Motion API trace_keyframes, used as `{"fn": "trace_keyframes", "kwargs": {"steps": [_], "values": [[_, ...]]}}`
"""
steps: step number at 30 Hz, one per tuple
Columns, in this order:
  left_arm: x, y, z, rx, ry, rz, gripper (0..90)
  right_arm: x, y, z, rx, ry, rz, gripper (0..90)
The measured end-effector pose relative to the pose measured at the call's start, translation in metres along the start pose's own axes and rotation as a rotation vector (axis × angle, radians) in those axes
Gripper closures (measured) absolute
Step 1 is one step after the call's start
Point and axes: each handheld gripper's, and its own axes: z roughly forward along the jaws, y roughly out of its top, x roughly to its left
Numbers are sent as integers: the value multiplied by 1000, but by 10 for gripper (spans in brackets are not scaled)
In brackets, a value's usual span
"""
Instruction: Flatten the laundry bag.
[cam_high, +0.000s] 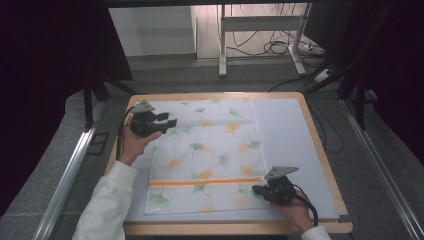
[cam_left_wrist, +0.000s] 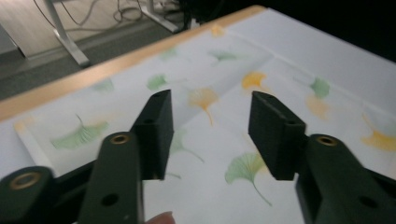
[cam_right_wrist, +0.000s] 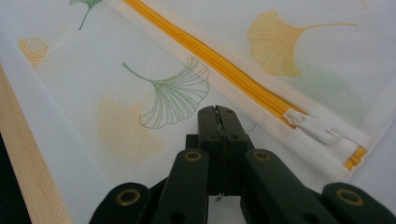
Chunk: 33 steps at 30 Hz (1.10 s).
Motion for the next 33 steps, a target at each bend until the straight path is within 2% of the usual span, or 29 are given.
{"fn": "trace_keyframes", "kwargs": {"steps": [3, 5, 7, 11, 14, 24, 33], "values": [[-2, -11, 9, 50, 0, 6, 579, 0, 0, 0, 0, 0, -1, 896], [-3, -19, 14, 72, -13, -11, 590, 0, 0, 0, 0, 0, -3, 896], [-6, -27, 18, 92, -22, -23, 596, 0, 0, 0, 1, 1, -2, 896], [-17, -39, 21, 133, -16, -14, 572, 0, 0, 0, -1, -2, -1, 896], [-29, -43, 20, 145, -17, 4, 546, 1, 0, 0, -2, -6, 0, 896], [-78, -56, 19, 197, -46, 69, 469, 3, 0, 0, -3, -25, -14, 896], [-109, -59, 13, 183, -89, 94, 421, 6, -2, -4, 5, -34, -27, 896]]}}
